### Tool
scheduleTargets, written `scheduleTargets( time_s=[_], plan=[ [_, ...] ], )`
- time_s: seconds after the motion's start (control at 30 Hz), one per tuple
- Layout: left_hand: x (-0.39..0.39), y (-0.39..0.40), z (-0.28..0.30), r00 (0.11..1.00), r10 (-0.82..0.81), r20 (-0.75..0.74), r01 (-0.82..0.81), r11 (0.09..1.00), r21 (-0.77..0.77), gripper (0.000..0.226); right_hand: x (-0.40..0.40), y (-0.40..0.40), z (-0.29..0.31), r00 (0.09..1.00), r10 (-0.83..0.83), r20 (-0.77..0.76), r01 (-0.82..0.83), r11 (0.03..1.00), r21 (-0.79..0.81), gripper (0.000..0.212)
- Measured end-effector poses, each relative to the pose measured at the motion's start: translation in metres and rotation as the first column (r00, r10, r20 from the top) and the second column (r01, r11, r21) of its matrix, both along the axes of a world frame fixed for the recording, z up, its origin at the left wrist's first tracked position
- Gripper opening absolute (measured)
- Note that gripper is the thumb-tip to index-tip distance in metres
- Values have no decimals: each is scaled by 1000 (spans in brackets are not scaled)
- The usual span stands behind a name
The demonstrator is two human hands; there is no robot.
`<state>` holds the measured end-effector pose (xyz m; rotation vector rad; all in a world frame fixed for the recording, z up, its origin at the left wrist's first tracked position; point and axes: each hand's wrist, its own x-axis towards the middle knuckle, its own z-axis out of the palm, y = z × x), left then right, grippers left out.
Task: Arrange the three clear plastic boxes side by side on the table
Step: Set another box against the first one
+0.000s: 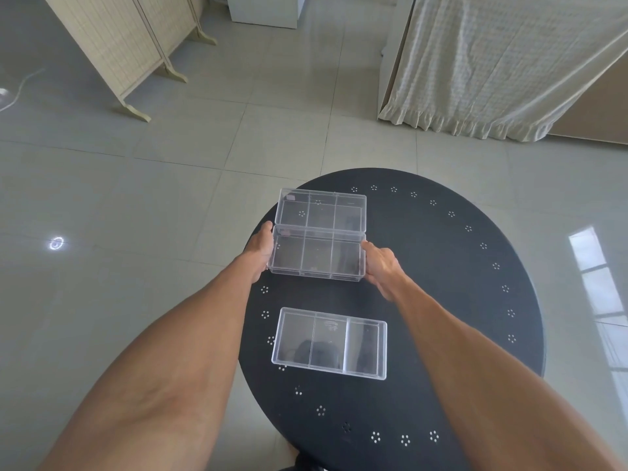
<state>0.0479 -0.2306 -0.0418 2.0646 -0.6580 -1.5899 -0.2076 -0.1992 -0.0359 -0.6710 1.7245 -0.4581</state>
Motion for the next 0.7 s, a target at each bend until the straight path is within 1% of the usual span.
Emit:
scheduleTargets(
  time_s=[0.37, 0.53, 0.7],
  plan=[
    [4, 14, 0, 1000, 24, -3, -24, 1000, 18, 81, -9, 8, -9, 999, -9, -34, 8, 999, -40, 72],
    [9, 35, 7, 1000, 19, 4, -19, 999, 29, 81, -23, 26, -10, 996, -20, -83, 19, 1000, -17, 67],
    [8, 66, 16, 1000, -26, 0, 26, 999, 40, 82, -36, 57, -11, 989, -25, -144, 24, 1000, -5, 62]
  ],
)
